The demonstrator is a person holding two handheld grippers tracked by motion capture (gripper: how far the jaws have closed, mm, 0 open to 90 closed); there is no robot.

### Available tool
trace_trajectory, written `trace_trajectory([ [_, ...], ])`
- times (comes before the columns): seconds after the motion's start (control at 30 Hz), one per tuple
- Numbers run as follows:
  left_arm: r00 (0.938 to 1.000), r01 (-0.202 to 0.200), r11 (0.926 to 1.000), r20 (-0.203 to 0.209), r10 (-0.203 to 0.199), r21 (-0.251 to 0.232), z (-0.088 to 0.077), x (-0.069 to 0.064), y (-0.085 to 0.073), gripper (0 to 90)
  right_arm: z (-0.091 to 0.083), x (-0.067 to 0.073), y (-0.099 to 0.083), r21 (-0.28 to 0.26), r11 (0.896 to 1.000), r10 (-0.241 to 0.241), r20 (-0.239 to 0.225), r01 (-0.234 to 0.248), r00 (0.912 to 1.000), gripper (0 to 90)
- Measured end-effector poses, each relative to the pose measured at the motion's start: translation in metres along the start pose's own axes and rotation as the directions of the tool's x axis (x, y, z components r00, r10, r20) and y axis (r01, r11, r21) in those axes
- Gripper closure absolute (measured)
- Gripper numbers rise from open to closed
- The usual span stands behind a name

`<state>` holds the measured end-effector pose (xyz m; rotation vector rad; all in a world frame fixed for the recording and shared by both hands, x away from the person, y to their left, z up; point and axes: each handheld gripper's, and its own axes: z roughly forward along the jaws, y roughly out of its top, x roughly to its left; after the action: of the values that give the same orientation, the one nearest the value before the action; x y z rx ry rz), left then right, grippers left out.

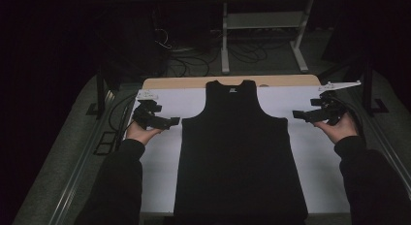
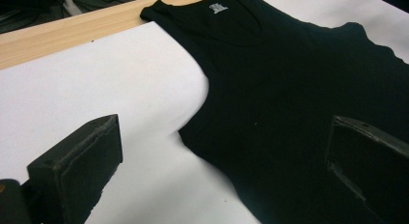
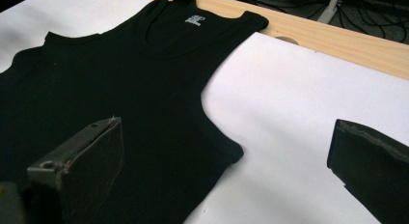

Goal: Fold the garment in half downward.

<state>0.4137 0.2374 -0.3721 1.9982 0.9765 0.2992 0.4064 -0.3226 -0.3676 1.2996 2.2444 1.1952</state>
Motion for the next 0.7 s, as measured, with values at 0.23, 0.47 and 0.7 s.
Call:
trace_trajectory([
  [0.23, 0.9998, 0.003, 0.9999, 0.019, -0.003, -0.011, 0.009, 0.001, 0.01, 0.0, 0.006, -0.005, 0.001, 0.005, 1.0, 0.014, -0.002, -0.014, 0.9999, 0.0],
  [0.47, 0.9986, 0.032, 0.999, 0.044, -0.031, -0.033, 0.024, 0.005, 0.015, 0.0, 0.017, -0.008, 0.0, 0.012, 1.0, 0.027, -0.013, -0.027, 0.9996, 0.0],
  [0.7, 0.9981, 0.053, 0.9986, 0.031, -0.053, 0.005, 0.034, 0.013, 0.012, 0.0, 0.025, -0.013, -0.003, 0.027, 0.999, 0.044, -0.017, -0.044, 0.9989, 0.0],
])
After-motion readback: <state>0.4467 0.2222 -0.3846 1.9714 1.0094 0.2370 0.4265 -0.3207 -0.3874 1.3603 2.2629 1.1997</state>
